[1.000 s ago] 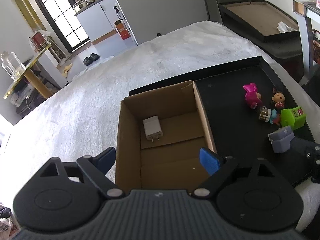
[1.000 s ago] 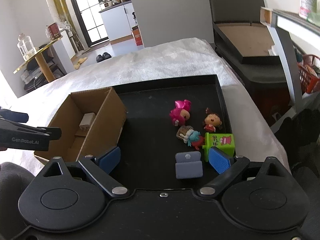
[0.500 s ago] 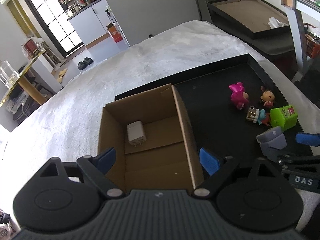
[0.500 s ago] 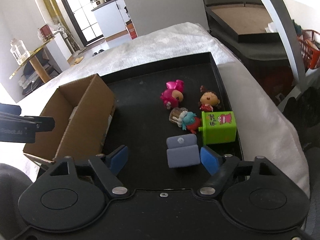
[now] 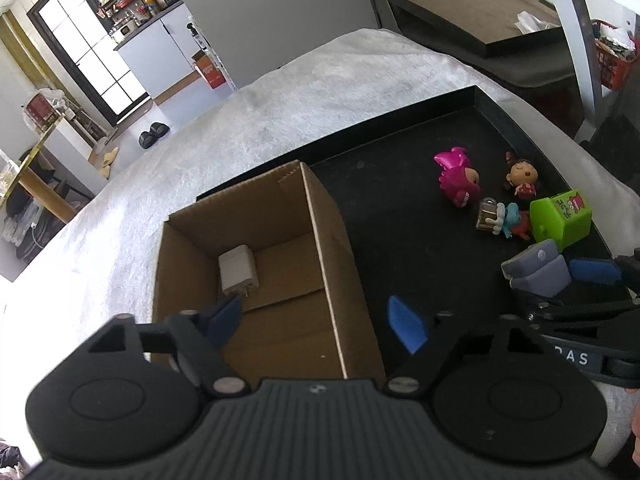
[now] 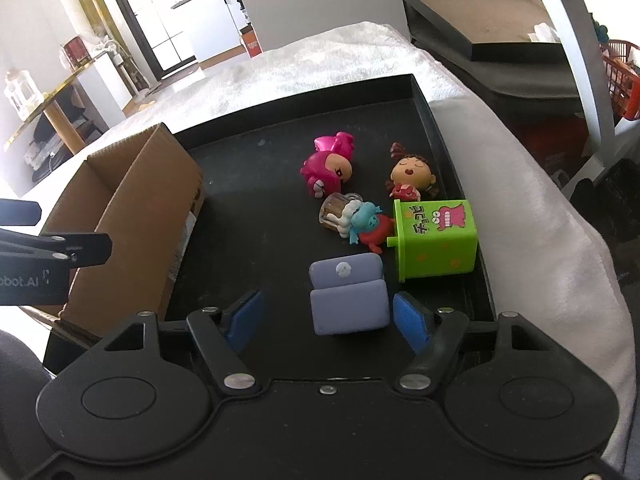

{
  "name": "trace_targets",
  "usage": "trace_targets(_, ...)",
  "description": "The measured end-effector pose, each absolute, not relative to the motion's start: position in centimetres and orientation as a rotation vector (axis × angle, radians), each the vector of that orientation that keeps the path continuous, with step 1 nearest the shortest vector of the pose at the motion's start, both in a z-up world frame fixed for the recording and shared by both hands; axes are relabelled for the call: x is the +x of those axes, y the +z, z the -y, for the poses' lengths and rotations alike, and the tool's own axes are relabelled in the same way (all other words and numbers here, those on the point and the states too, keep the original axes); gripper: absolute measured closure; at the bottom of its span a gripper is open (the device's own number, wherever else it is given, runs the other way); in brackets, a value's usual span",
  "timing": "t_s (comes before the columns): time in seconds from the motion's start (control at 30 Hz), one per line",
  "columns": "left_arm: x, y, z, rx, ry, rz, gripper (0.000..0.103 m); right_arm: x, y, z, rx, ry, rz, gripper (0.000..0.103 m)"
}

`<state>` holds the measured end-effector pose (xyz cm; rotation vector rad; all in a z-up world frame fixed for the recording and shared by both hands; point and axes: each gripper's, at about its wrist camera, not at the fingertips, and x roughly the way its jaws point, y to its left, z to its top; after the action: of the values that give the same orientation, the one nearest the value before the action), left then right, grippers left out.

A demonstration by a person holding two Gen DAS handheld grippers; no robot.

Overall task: Organize rigid objects
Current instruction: 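Move the right gripper back to the lavender block and close on it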

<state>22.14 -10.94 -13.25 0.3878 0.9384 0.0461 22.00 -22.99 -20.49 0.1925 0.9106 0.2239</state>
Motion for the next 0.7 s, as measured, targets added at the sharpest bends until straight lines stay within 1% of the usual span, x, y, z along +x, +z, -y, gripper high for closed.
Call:
trace_targets(0.03, 22.3, -13.5, 10.9, 0.382, 0.043, -0.943, 0.035, 22.1, -20.5, 22.9, 0.186, 0.220, -0.912, 0.033)
trace_targets(0.1, 22.4, -13.8, 11.0, 0.374, 0.037, -0.947, 0.043, 22.1, -20.7, 22.9, 0.183, 0.216, -0.916, 0.033)
trace_targets(0.13, 22.5, -14.1, 11.1, 0.371, 0.033, -0.950, 0.045, 22.2, -20.8, 22.9, 0.185, 0.215, -0.919, 0.033)
trace_targets(0.23, 22.8, -14.7, 11.1, 0.357, 0.028, -0.962, 0.055, 22.3, -21.0, 22.8, 0.177, 0.208, -0.923, 0.033)
trace_targets(0.3, 23.1, -15.1, 11.1, 0.342, 0.026, -0.972, 0.064, 22.5, -21.1, 22.6, 0.171, 0.204, -0.921, 0.034)
trace_targets(0.33, 23.2, -15.3, 11.1, 0.336, 0.023, -0.976, 0.065, 22.5, -21.1, 22.6, 0.168, 0.203, -0.920, 0.034)
trace_targets(0.4, 23.2, -15.5, 11.1, 0.332, 0.022, -0.976, 0.073, 22.6, -21.3, 22.5, 0.161, 0.194, -0.917, 0.035)
trace_targets(0.5, 23.4, -15.6, 11.1, 0.327, 0.014, -0.977, 0.079, 22.8, -21.4, 22.3, 0.143, 0.181, -0.911, 0.036)
trace_targets(0.53, 23.4, -15.6, 11.1, 0.326, 0.013, -0.976, 0.079, 22.8, -21.5, 22.2, 0.137, 0.179, -0.911, 0.038)
trace_targets(0.63, 23.3, -15.5, 11.2, 0.323, 0.016, -0.974, 0.080, 22.7, -21.7, 21.9, 0.101, 0.171, -0.914, 0.055)
trace_targets(0.67, 23.2, -15.4, 11.2, 0.321, 0.015, -0.972, 0.080, 22.6, -21.7, 21.8, 0.086, 0.179, -0.914, 0.058)
trace_targets(0.7, 23.2, -15.3, 11.2, 0.321, 0.014, -0.970, 0.081, 22.6, -21.6, 21.8, 0.082, 0.184, -0.915, 0.058)
